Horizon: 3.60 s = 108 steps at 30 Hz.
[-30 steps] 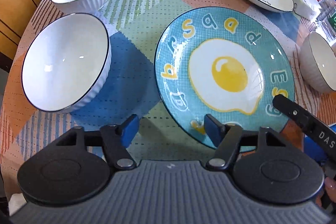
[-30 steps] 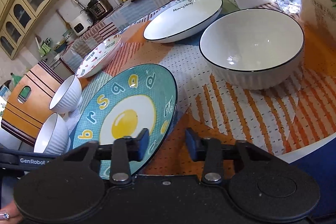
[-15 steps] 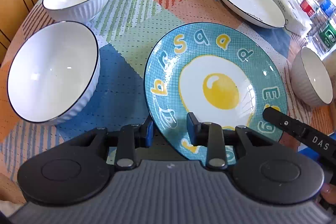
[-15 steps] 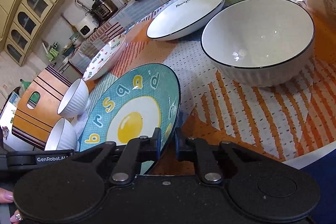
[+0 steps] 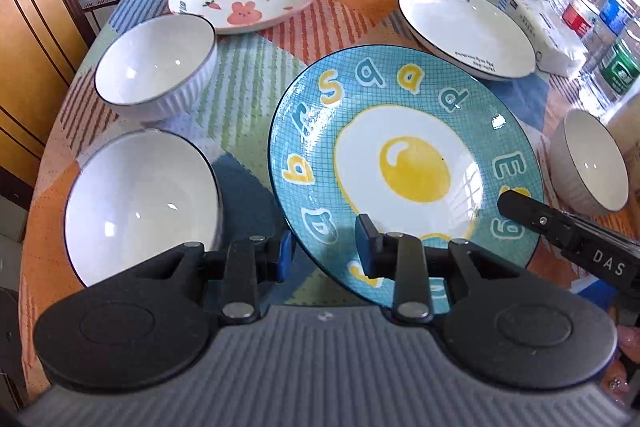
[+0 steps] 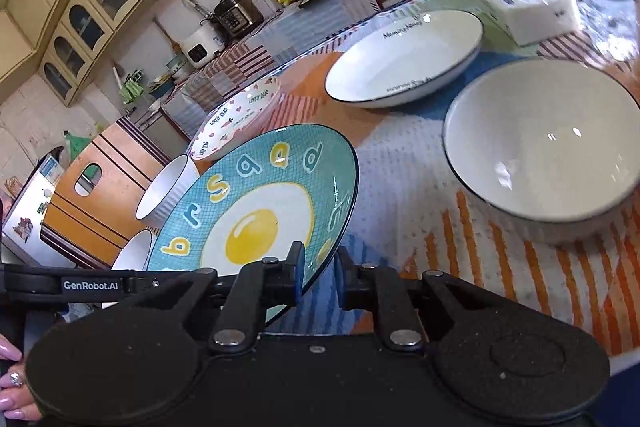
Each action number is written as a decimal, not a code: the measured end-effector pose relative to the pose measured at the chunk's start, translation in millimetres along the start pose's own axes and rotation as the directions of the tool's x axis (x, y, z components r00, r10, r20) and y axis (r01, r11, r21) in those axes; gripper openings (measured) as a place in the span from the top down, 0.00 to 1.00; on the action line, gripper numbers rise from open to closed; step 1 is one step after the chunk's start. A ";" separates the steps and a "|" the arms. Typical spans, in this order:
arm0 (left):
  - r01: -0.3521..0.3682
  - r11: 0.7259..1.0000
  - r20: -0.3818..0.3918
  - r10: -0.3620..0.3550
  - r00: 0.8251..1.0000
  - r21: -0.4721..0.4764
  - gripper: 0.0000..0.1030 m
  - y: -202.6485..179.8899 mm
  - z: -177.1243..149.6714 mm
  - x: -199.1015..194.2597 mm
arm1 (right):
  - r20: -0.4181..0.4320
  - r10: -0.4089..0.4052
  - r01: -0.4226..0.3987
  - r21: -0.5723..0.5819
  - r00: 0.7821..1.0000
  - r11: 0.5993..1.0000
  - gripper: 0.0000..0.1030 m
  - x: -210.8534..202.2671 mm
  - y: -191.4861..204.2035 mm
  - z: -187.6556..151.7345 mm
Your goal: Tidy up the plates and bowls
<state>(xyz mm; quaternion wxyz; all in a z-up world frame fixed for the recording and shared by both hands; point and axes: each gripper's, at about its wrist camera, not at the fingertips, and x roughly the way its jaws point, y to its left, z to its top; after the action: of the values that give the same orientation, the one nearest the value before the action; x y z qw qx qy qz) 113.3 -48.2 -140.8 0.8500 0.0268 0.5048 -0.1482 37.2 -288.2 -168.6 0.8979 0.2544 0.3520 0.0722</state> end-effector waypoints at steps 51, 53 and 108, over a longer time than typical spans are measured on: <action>-0.008 0.990 -0.193 0.035 0.980 0.138 0.60 13.6 89.8 37.8 | -0.150 -0.322 0.271 -0.284 0.935 0.920 0.56 64.4 49.7 67.3; 0.015 0.988 -0.183 0.013 0.983 0.154 0.56 15.6 99.8 24.6 | -0.134 -0.304 0.252 -0.307 0.943 0.918 0.49 47.2 55.5 80.6; 0.168 0.925 -0.145 -0.124 0.982 0.341 0.33 -88.0 221.0 164.0 | -0.233 -0.277 0.337 0.279 0.932 0.899 0.86 91.1 -128.8 186.6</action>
<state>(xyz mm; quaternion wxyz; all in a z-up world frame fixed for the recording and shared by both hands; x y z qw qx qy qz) 349.9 -212.3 -165.6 0.7859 0.1494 0.5214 -0.2969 223.2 -446.7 -172.0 0.8087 0.3272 0.4776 -0.1043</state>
